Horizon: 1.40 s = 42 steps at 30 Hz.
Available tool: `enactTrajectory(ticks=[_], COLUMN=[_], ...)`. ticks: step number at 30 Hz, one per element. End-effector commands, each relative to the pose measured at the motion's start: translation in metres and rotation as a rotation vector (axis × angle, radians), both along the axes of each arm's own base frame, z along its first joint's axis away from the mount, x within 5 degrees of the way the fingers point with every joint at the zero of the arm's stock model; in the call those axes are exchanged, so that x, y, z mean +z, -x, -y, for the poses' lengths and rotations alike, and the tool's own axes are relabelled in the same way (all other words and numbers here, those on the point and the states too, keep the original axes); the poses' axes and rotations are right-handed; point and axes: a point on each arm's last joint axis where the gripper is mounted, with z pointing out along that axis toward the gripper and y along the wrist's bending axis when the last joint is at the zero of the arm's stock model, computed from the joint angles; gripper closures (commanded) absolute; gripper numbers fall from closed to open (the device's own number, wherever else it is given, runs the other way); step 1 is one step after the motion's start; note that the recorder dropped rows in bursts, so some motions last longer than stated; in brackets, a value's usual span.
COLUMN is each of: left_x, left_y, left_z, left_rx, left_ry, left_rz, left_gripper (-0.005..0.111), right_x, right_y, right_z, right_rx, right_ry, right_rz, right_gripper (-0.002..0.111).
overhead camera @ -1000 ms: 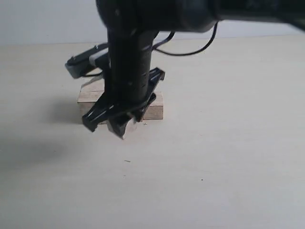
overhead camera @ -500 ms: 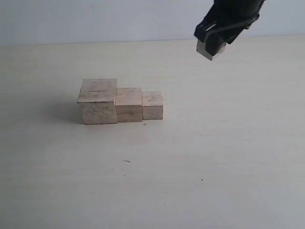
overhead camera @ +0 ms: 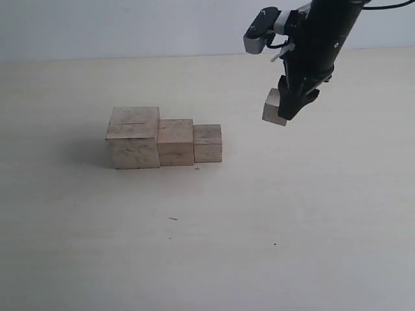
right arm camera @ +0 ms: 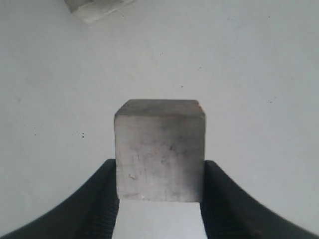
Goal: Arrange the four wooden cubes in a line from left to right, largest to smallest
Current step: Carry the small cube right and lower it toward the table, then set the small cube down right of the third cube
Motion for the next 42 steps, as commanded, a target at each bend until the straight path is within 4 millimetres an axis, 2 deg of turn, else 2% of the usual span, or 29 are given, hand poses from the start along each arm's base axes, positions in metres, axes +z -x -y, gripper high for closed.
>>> enactTrajectory(ticks=[1, 9, 15, 25, 42], left_x=[0.0, 0.0, 0.0, 0.0, 0.0], left_y=[0.0, 0.0, 0.0, 0.0, 0.0], left_z=[0.0, 0.0, 0.0, 0.0, 0.0], left_rx=[-0.005, -0.005, -0.006, -0.006, -0.006], left_ry=[0.0, 0.0, -0.001, -0.001, -0.001], left_rz=[0.008, 0.008, 0.008, 0.008, 0.008], left_gripper=[0.107, 0.107, 0.107, 0.107, 0.107], right_x=[-0.011, -0.033, -0.057, -0.08, -0.079], right_y=[-0.007, -0.02, -0.02, -0.018, -0.017], right_z=[-0.002, -0.013, -0.022, -0.029, -0.03], right_rx=[0.009, 0.39, 0.506, 0.472, 0.459], right_ry=[-0.018, -0.063, -0.13, -0.192, -0.205], right_rz=[0.022, 0.149, 0.107, 0.034, 0.02], right_gripper=[0.108, 0.108, 0.108, 0.108, 0.108])
